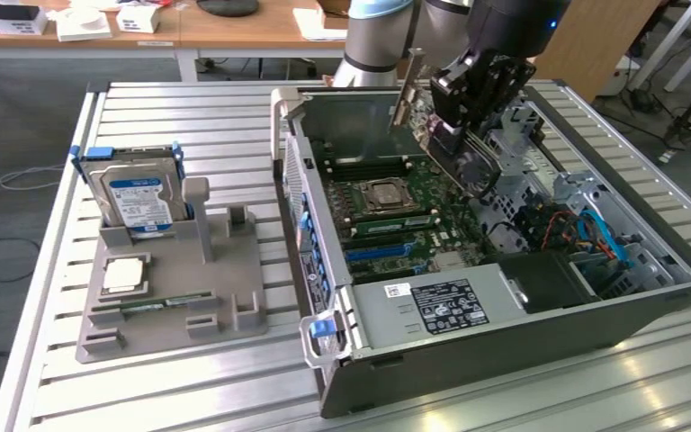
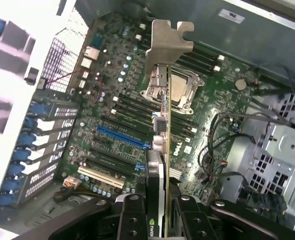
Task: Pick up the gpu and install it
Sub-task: 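Insert the gpu into the slot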
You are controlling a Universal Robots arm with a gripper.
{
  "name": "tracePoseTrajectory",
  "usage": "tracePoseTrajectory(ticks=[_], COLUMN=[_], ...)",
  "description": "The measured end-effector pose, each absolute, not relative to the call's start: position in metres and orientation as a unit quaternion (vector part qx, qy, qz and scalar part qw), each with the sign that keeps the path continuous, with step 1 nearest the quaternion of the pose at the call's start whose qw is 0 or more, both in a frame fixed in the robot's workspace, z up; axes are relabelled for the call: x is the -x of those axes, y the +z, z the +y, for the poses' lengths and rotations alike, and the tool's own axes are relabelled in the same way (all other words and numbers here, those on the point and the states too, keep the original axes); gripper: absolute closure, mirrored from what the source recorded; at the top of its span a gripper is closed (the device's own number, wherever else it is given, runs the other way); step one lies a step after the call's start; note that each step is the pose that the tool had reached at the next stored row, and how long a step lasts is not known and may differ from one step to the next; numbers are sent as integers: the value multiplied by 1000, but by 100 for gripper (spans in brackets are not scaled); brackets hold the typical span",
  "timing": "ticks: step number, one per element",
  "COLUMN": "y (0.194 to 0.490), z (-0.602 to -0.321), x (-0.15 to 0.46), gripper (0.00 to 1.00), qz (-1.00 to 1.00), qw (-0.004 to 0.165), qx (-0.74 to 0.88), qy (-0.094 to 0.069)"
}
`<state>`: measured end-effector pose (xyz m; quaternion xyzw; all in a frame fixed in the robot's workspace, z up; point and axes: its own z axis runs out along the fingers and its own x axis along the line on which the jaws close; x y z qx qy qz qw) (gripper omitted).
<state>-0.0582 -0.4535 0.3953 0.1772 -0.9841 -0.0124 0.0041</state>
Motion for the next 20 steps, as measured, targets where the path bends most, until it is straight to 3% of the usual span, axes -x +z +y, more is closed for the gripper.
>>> tracePoseTrajectory(ticks=[20], y=[389], z=[-453], x=[58], gripper=[73], qz=[-936], qw=[6], qx=[-352], qy=[-11])
